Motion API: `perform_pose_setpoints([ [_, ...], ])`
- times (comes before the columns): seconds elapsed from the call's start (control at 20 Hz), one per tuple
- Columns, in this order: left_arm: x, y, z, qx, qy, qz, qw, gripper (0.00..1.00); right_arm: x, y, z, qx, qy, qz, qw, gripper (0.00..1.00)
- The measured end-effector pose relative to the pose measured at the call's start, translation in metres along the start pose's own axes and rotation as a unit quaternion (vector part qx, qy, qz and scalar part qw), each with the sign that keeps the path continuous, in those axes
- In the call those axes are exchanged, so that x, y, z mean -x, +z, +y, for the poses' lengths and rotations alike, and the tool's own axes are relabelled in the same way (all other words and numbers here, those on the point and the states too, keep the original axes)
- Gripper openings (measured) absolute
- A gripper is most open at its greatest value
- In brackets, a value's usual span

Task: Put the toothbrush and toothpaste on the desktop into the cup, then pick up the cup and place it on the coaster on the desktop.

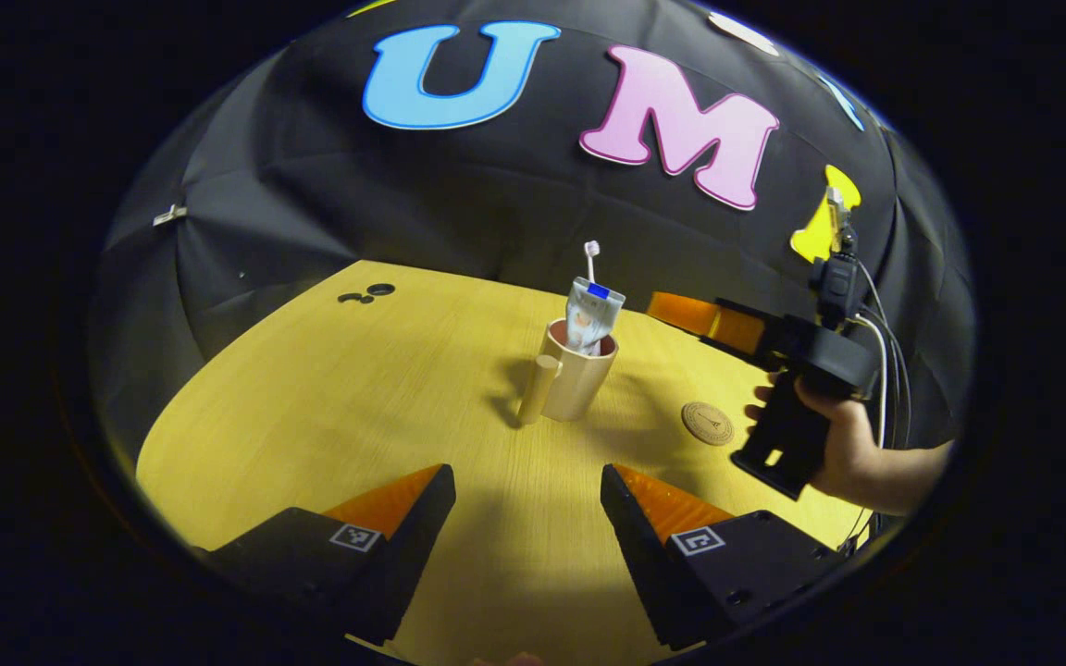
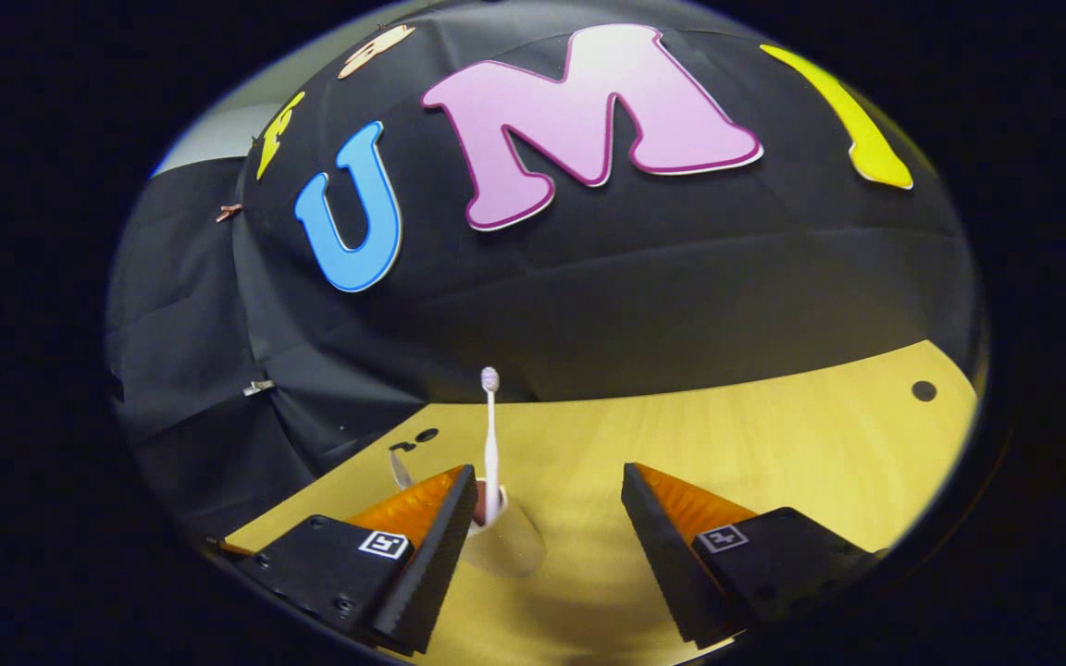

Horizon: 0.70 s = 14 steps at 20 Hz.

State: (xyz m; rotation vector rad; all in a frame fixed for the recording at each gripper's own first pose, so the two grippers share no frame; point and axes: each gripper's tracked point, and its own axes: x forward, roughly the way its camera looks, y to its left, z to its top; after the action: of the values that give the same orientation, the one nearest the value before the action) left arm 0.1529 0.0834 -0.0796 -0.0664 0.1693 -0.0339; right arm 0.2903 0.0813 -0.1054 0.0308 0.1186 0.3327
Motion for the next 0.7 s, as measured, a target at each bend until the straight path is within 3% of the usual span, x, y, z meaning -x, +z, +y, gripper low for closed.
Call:
perform_pose_setpoints([
  [0.35, -0.024, 0.015, 0.001, -0.088, -0.052, 0.043, 0.994, 0.98, 0.085, 0.004, -0.07, 0.01, -0.106, 0.031, 0.994, 0.98],
  [0.7, -0.058, 0.016, 0.006, -0.118, -0.075, 0.109, 0.984, 0.98, 0.173, -0.032, -0.126, -0.015, -0.195, 0.066, 0.979, 0.98],
])
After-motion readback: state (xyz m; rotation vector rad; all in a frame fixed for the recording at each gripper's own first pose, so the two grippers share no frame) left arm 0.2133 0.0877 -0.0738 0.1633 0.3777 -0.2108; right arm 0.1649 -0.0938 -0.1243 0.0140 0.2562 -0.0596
